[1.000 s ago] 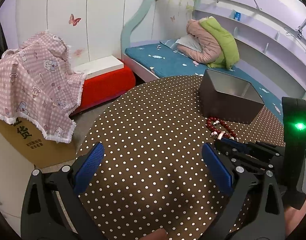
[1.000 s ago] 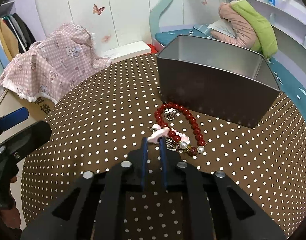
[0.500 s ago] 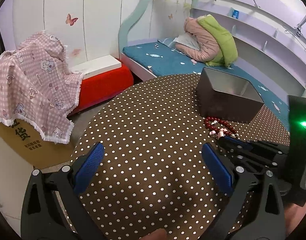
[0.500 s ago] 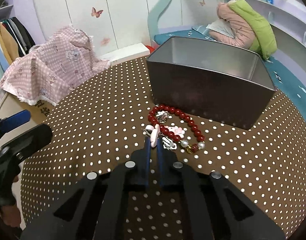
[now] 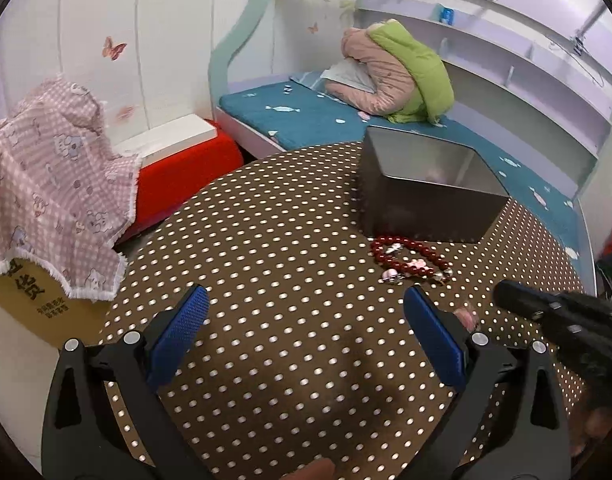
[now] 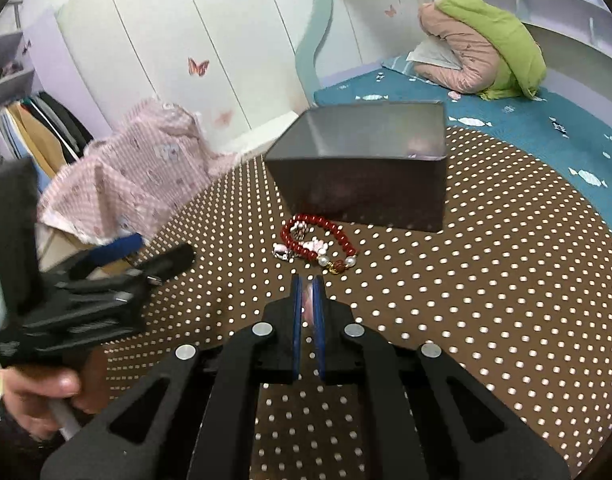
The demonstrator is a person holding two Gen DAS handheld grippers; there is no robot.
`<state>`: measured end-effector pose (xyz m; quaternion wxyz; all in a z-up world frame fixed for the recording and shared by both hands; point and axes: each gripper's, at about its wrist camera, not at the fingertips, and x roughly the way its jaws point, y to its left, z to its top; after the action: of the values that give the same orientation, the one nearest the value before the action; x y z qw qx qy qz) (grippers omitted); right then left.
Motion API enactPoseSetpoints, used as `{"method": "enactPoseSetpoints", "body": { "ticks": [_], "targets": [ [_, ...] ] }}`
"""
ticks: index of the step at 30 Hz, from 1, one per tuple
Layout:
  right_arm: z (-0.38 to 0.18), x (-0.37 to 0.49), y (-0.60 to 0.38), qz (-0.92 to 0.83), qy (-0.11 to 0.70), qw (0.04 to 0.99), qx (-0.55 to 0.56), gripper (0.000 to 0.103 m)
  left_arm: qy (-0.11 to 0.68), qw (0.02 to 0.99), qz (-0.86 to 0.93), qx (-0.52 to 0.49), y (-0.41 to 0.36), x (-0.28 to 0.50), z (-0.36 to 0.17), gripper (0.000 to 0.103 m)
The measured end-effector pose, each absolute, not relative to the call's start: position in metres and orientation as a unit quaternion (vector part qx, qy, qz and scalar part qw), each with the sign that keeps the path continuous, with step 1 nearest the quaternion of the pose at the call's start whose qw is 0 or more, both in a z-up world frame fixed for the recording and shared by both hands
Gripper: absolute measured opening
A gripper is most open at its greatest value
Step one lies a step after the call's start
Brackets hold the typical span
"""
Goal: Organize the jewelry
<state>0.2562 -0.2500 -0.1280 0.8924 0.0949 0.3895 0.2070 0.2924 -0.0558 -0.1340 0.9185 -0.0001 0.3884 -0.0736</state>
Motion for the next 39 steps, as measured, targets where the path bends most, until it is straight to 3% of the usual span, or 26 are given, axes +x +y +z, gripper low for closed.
{"method": "enactPoseSetpoints", "body": {
  "ticks": [6, 9, 11, 13, 16, 18, 20, 23, 32, 33, 39],
  "targets": [
    [-0.129, 0.257, -0.257, 0.199, 0.400, 0.890, 0.085, 0.004, 0.402, 0.910, -0.091, 0.030, -0.080, 0.313, -0.153, 0.098],
    [-0.144, 0.256, -0.253, 0.184, 0.426, 0.884, 0.062, 0.013, 0.415, 0.905, -0.094, 0.035, -0.086, 0.321, -0.164, 0.098],
    [-0.152, 0.252, -0.253, 0.189, 0.433, 0.879, 0.061, 0.025, 0.420, 0.902, -0.094, 0.039, -0.087, 0.323, -0.169, 0.098],
    [-0.156, 0.250, -0.248, 0.195, 0.438, 0.876, 0.060, 0.029, 0.423, 0.901, -0.093, 0.039, -0.086, 0.324, -0.173, 0.098],
    [-0.160, 0.250, -0.238, 0.198, 0.439, 0.875, 0.046, 0.043, 0.428, 0.899, -0.090, 0.037, -0.082, 0.325, -0.177, 0.098],
    [-0.164, 0.249, -0.228, 0.195, 0.443, 0.875, 0.019, 0.042, 0.427, 0.899, -0.089, 0.036, -0.084, 0.325, -0.177, 0.098],
    [-0.167, 0.244, -0.217, 0.190, 0.438, 0.878, -0.022, 0.021, 0.425, 0.900, -0.090, 0.040, -0.084, 0.326, -0.177, 0.098],
    [-0.169, 0.239, -0.218, 0.189, 0.436, 0.879, -0.035, 0.006, 0.427, 0.899, -0.094, 0.037, -0.087, 0.330, -0.177, 0.098],
    [-0.168, 0.231, -0.245, 0.184, 0.432, 0.883, 0.017, 0.006, 0.437, 0.891, -0.112, 0.051, -0.108, 0.352, -0.181, 0.096],
    [-0.168, 0.231, -0.246, 0.184, 0.431, 0.883, 0.020, 0.006, 0.440, 0.889, -0.116, 0.051, -0.110, 0.353, -0.182, 0.085],
    [-0.162, 0.233, -0.247, 0.184, 0.428, 0.884, 0.028, 0.006, 0.437, 0.887, -0.142, 0.056, -0.119, 0.353, -0.176, 0.049]
  ]
}}
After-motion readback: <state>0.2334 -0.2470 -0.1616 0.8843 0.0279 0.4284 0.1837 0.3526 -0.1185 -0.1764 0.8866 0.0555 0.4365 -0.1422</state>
